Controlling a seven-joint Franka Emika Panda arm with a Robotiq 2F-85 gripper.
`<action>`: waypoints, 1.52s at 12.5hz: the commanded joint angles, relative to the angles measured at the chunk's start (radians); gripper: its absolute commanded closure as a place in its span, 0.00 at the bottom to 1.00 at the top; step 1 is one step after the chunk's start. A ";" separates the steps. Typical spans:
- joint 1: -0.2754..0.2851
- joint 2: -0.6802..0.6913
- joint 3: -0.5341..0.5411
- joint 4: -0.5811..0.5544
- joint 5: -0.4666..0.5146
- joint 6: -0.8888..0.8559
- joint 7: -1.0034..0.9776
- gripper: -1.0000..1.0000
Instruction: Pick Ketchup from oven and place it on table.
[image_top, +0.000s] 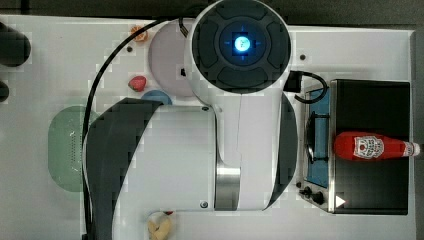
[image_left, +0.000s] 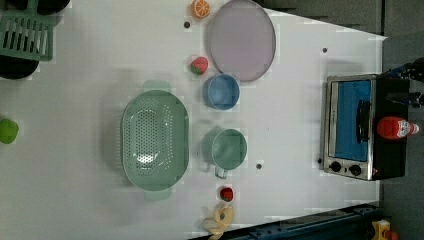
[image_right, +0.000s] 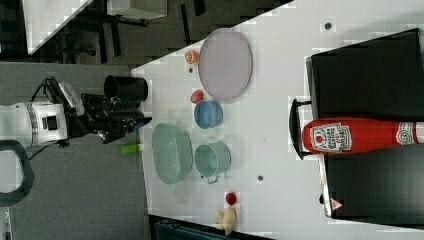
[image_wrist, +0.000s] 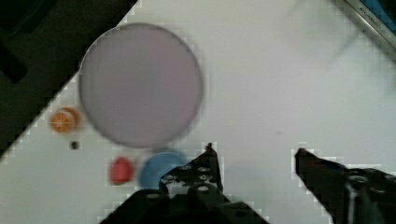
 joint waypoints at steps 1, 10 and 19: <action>-0.027 -0.307 -0.055 -0.195 -0.039 -0.143 -0.127 0.08; -0.076 -0.181 -0.313 -0.192 -0.041 0.073 -0.134 0.00; -0.095 0.169 -0.615 -0.148 0.099 0.345 -0.111 0.00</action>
